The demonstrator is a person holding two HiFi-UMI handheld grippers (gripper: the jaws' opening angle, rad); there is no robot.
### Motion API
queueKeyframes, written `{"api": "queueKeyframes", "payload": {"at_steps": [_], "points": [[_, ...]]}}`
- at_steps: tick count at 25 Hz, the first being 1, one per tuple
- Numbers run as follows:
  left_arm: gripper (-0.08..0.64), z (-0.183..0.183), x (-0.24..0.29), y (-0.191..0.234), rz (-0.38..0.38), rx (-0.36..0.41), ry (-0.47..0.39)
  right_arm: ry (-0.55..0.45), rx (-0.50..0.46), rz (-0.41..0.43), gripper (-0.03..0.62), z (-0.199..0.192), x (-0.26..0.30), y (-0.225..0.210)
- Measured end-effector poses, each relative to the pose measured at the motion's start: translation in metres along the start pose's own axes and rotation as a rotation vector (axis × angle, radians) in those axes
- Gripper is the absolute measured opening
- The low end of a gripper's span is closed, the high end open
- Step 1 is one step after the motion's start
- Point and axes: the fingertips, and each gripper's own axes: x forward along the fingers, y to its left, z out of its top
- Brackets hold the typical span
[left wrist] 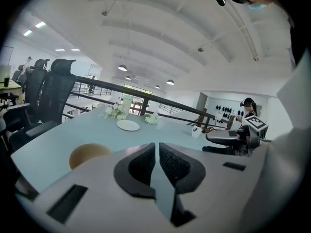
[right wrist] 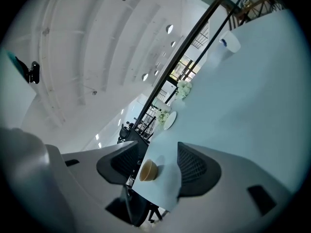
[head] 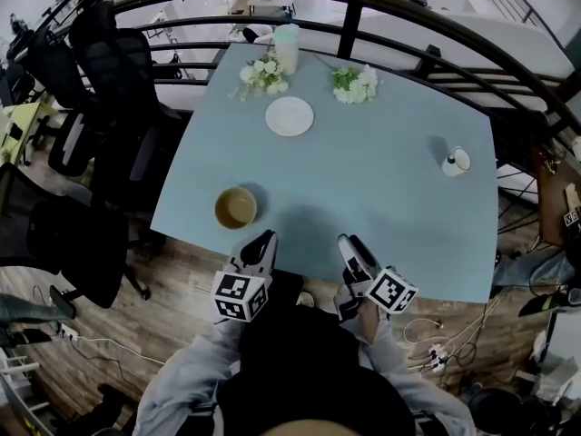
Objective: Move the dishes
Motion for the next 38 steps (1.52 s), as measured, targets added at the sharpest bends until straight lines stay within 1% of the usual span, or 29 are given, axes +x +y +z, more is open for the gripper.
{"api": "queueKeyframes", "payload": {"at_steps": [3, 6, 11, 15, 18, 20, 26, 30, 35, 38], "points": [[0.038, 0.012, 0.015, 0.016, -0.003, -0.006, -0.004, 0.016, 0.046, 0.037, 0.249, 0.010, 0.031, 0.010], [0.038, 0.025, 0.033, 0.029, -0.013, 0.003, -0.016, 0.043, 0.089, -0.016, 0.249, 0.019, 0.057, -0.001], [0.038, 0.044, 0.061, 0.059, -0.013, 0.026, -0.028, 0.071, 0.081, -0.032, 0.249, 0.038, 0.108, -0.014], [0.038, 0.048, 0.079, 0.087, 0.007, 0.009, -0.020, 0.073, 0.137, 0.012, 0.249, 0.051, 0.147, -0.014], [0.038, 0.055, 0.093, 0.102, 0.015, 0.004, -0.018, 0.083, 0.108, -0.019, 0.249, 0.064, 0.169, -0.022], [0.038, 0.059, 0.101, 0.111, 0.017, -0.001, -0.017, 0.091, 0.121, -0.030, 0.249, 0.069, 0.187, -0.027], [0.038, 0.068, 0.119, 0.127, 0.005, -0.030, -0.008, 0.101, 0.224, -0.044, 0.250, 0.077, 0.239, -0.047], [0.038, 0.075, 0.125, 0.131, 0.002, -0.059, -0.019, 0.109, 0.282, -0.053, 0.250, 0.081, 0.272, -0.061], [0.038, 0.072, 0.136, 0.135, 0.012, -0.063, -0.004, 0.138, 0.278, -0.086, 0.252, 0.082, 0.299, -0.077], [0.038, 0.073, 0.144, 0.142, 0.020, -0.058, 0.004, 0.146, 0.294, -0.090, 0.252, 0.080, 0.314, -0.080]]}}
